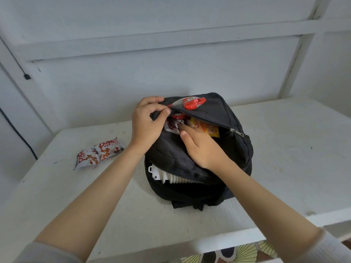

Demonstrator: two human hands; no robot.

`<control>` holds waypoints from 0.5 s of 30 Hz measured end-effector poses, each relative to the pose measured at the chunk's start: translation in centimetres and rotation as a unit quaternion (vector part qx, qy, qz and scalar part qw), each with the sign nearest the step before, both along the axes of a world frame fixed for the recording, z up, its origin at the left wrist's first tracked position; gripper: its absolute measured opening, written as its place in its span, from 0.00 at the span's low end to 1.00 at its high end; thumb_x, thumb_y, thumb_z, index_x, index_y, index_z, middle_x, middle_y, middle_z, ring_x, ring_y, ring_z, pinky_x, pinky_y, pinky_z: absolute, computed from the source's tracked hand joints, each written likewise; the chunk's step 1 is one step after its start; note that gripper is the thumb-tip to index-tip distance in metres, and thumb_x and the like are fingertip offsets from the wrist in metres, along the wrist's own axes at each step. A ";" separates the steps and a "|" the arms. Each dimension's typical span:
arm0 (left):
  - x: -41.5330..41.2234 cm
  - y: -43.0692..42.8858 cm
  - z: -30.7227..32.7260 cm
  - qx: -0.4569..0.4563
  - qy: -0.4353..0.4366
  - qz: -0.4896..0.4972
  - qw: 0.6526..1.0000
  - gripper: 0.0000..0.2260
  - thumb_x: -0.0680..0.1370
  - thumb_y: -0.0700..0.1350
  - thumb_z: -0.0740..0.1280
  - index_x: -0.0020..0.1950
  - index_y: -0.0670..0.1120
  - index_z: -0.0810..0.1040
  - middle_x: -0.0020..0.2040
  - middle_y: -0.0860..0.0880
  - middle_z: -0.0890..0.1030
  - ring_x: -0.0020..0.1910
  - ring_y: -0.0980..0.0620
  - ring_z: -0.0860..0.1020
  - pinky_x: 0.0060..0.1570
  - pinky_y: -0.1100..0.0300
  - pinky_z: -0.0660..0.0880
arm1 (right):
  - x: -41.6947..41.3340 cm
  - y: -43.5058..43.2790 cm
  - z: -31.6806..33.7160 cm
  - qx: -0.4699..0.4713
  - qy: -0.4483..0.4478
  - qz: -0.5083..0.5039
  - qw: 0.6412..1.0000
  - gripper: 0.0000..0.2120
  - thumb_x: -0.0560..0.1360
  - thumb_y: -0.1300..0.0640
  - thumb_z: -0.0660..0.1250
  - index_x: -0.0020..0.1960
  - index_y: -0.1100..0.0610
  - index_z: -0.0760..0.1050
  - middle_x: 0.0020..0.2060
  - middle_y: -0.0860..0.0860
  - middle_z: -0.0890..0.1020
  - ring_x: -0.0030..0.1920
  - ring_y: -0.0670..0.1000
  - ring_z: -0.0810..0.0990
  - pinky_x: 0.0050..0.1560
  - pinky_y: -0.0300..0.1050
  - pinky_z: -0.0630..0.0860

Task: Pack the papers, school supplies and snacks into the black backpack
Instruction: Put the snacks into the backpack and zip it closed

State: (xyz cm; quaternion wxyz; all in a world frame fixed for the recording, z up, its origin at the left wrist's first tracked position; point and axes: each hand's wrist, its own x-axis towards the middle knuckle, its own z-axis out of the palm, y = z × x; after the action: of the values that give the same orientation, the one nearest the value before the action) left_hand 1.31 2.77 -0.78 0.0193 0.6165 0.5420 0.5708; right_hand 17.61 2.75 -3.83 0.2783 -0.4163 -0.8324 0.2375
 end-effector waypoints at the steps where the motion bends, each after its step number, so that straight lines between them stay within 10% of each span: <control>1: 0.0 0.0 0.0 -0.002 0.000 -0.002 1.000 0.04 0.73 0.39 0.70 0.43 0.48 0.82 0.51 0.55 0.77 0.52 0.65 0.72 0.53 0.77 0.65 | -0.1 0.0 0.1 0.001 -0.007 -0.014 1.000 0.22 0.82 0.47 0.46 0.74 0.51 0.61 0.73 0.55 0.64 0.74 0.53 0.59 0.73 0.48 0.56; 15: -0.2 -0.5 0.2 -0.011 0.009 -0.001 1.000 0.06 0.73 0.38 0.70 0.42 0.50 0.81 0.52 0.53 0.77 0.53 0.58 0.74 0.53 0.77 0.65 | -2.0 3.5 1.5 -0.160 -0.076 0.080 0.981 0.25 0.80 0.44 0.42 0.76 0.48 0.57 0.76 0.52 0.56 0.76 0.52 0.53 0.74 0.49 0.51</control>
State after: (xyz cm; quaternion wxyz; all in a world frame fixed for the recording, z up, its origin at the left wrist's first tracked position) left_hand 1.15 2.31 -0.58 0.0222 0.6221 0.5478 0.5589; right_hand 15.59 6.22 -2.36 0.1238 -0.4043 -0.8329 0.3570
